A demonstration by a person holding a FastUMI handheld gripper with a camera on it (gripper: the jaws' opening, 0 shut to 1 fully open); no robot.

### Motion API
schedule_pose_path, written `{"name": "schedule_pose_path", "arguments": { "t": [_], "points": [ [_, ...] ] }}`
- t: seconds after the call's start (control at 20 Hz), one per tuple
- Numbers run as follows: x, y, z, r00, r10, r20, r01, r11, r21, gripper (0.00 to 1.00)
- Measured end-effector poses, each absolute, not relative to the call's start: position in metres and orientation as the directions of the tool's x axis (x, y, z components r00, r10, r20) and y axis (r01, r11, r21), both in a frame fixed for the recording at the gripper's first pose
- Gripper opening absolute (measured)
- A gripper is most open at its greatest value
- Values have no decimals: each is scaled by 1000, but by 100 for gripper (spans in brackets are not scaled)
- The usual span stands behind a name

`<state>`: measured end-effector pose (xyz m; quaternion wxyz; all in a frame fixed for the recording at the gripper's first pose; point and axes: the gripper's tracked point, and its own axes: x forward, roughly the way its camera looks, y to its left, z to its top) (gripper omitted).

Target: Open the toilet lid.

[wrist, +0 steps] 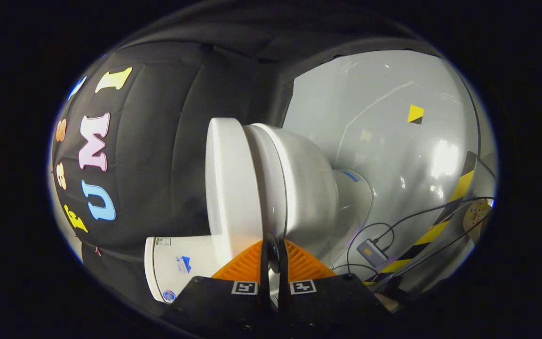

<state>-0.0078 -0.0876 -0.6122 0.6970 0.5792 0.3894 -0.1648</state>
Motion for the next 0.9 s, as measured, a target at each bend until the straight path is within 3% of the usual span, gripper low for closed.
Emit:
{"name": "schedule_pose_path", "arguments": {
  "t": [0.25,0.9],
  "points": [
    [-6,-78,-606,621,224,-751,652,385,653,10],
    [22,-46,-505,648,167,-743,469,681,562,6]
  ]
}}
